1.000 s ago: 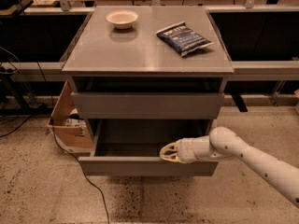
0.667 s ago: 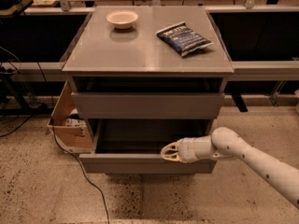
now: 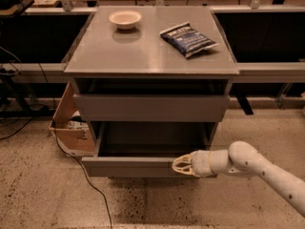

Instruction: Close middle drawer

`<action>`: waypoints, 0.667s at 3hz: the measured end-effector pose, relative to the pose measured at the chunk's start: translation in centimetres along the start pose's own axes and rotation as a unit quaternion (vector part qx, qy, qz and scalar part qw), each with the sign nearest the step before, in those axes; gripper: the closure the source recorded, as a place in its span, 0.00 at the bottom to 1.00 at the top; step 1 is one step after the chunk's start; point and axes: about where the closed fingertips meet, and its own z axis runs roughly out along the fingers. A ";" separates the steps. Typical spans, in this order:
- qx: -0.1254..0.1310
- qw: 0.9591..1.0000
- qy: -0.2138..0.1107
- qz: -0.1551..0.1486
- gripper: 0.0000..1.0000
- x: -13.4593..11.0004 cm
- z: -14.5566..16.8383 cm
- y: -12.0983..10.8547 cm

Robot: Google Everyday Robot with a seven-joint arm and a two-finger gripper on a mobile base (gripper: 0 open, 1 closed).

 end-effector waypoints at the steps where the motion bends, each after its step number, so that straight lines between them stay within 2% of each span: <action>1: 0.015 1.000 0.001 0.019 1.00 1.4 -1.6 1.8; 2: 0.033 0.999 0.005 0.030 1.00 3.6 -2.6 2.9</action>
Offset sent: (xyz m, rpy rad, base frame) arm -0.0182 -0.0753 -0.0440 0.0400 0.0030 -0.1427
